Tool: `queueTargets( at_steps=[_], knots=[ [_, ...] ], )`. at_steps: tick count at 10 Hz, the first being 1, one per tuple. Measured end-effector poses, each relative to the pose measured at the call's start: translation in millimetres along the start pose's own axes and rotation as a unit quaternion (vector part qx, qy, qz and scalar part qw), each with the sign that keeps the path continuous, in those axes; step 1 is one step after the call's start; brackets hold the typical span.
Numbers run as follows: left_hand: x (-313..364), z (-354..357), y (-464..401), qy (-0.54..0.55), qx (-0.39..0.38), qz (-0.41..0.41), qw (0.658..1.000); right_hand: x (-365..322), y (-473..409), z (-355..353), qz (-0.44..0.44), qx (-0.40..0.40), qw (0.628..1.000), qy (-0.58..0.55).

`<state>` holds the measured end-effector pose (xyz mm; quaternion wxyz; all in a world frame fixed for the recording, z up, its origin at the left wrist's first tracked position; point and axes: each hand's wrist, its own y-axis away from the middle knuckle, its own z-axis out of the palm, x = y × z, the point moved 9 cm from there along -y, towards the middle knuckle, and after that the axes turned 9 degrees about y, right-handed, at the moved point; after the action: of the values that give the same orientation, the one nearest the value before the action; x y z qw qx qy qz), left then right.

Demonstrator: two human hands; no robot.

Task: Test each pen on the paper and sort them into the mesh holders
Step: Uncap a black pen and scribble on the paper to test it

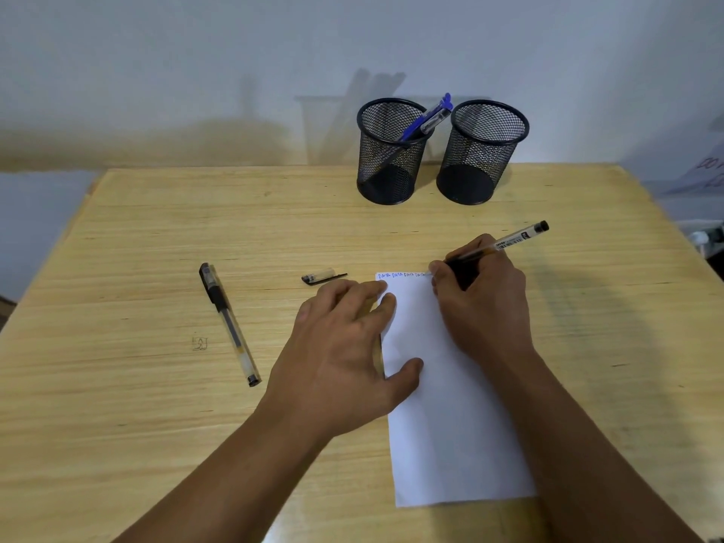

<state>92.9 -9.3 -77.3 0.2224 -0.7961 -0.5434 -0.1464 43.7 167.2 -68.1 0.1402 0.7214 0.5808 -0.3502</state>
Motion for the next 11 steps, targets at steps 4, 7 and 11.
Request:
queueTargets(
  at_steps=[4, 7, 11],
  knots=[
    [-1, 1, 1, 0.003, 0.002, 0.004, 1.0, 15, -2, -12, 0.039, 0.027, 0.985, -0.167],
    [0, -2, 1, 0.021, 0.0, -0.009, 1.0, 29, -12, -15, 0.13, -0.051, 0.912, -0.386],
    [-33, -41, -6, 0.109, 0.174, -0.061, 0.977, 20, 31, -35, 0.102, -0.088, 0.927, -0.35]
  ],
)
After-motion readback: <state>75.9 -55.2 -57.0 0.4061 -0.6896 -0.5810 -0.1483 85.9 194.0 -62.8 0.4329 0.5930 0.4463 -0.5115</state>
